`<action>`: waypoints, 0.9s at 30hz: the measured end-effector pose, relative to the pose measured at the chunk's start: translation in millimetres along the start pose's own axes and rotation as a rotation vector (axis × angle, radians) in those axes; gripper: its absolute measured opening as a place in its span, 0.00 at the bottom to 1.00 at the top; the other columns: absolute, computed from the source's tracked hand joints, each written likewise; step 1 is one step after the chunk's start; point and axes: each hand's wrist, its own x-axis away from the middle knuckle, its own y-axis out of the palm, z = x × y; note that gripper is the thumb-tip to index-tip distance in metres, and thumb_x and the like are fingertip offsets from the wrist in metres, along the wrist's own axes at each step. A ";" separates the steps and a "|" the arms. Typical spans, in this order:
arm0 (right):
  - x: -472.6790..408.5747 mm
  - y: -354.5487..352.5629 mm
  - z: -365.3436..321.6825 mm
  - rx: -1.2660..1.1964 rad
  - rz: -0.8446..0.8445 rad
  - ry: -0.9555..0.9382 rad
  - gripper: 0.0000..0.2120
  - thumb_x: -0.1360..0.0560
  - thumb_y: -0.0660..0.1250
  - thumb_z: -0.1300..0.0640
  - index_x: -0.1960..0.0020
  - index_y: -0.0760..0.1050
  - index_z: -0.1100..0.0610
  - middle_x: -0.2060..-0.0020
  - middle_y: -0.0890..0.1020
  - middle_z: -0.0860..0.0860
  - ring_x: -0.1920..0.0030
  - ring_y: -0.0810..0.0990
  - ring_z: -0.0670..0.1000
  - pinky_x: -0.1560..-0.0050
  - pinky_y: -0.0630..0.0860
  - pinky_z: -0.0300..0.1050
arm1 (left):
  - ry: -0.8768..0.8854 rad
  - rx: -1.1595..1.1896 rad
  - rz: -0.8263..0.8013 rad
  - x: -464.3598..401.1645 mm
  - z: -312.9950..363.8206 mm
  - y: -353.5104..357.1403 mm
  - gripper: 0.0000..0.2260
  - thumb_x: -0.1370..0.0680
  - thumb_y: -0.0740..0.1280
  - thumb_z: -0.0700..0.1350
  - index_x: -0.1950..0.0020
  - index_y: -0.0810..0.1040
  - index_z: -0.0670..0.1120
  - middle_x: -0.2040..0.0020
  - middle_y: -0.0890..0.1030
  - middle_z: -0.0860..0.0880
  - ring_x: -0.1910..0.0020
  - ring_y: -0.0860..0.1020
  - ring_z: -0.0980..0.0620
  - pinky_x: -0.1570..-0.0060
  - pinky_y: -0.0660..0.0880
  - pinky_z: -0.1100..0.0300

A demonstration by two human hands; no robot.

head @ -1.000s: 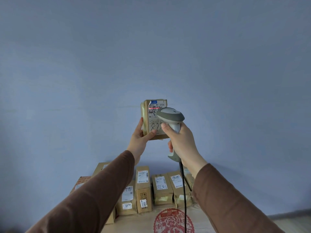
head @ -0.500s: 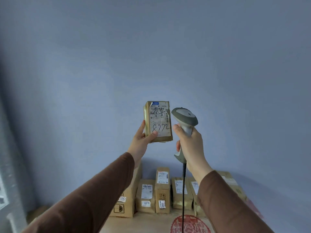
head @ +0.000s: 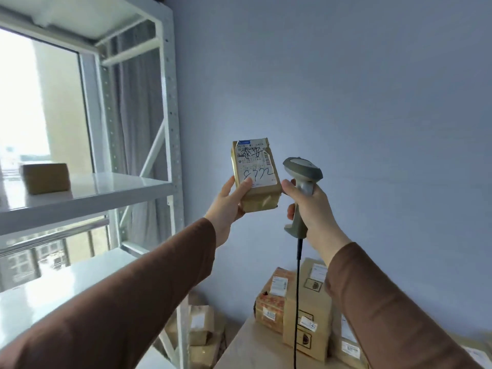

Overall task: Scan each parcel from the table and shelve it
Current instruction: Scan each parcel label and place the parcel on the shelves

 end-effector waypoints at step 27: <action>-172.3 476.6 67.2 -0.074 -0.435 0.302 0.13 0.23 0.74 0.57 0.41 0.80 0.61 0.60 0.81 0.54 0.72 0.77 0.49 0.73 0.74 0.39 | -0.227 -0.047 0.570 -134.2 48.3 -393.8 0.23 0.19 0.68 0.58 0.31 0.73 0.45 0.48 0.77 0.52 0.46 0.77 0.53 0.44 0.72 0.61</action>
